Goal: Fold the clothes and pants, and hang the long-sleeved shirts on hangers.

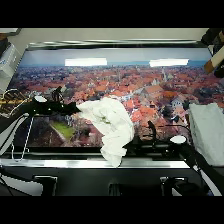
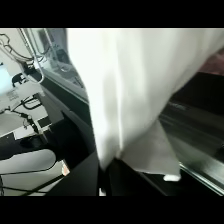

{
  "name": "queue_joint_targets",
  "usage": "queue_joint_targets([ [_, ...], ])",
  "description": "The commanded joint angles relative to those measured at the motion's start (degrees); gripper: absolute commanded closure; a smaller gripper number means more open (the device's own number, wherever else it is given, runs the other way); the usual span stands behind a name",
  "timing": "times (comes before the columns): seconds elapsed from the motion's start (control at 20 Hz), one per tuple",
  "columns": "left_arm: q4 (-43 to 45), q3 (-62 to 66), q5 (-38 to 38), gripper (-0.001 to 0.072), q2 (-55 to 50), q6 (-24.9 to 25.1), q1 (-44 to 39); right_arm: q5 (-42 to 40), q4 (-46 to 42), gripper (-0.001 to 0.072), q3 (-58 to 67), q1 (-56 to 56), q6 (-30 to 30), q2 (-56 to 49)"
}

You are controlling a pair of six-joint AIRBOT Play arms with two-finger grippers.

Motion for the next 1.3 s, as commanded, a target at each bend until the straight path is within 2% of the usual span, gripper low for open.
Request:
queue_joint_targets([
  [0.0, -2.67, 4.85, -3.96, 0.0694, 2.05, 2.51, -0.04, 6.64, 0.39, 0.0679, 4.13, -0.11, -1.03, 0.2],
  [0.05, -2.03, 7.82, -5.29, 0.0694, 3.34, 2.64, 0.31, 9.88, -0.96, 0.068, 7.37, -0.11, -0.92, 0.61],
  [0.15, 2.1, 15.23, -6.95, 0.0694, 6.82, 1.73, 1.79, 12.81, -8.7, 0.068, 16.5, -0.13, 3.04, 2.4],
  [0.35, 13.73, 32.57, -9.09, 0.0694, 14.14, -7.06, 5.2, 6.01, -40.17, 0.0681, 38.38, -0.11, 16.83, 6.97],
  [0.55, 26.47, 47.41, -8.98, 0.0694, 21.9, -17.27, 6.67, 4.48, -69.42, 0.068, 59.3, -0.11, 27.06, 9.4],
  [0.7, 40.33, 51.54, -8.76, 0.0694, 29.27, -24.98, 6.67, 4.35, -84.41, 0.068, 70.88, -0.11, 29.11, 11.74],
  [0.8, 45.94, 51.49, -9.22, 0.0694, 34.21, -27.74, 6.67, 4.15, -86.42, 0.0679, 76.04, -0.11, 28.59, 13.27],
  [0.9, 46.12, 51.49, -9.51, 0.0693, 38.36, -27.87, 6.58, 4.22, -84.39, 0.0679, 79.62, -0.11, 28.0, 15.17],
  [1.05, 46.12, 51.49, -9.68, 0.0693, 43.17, -29.18, 6.38, 5.66, -76.41, 0.0679, 80.39, -0.11, 28.33, 17.99],
  [1.25, 42.75, 51.15, -9.92, 0.0693, 44.41, -29.14, 6.38, 13.7, -64.08, 0.0679, 80.39, -0.11, 30.84, 15.26],
])
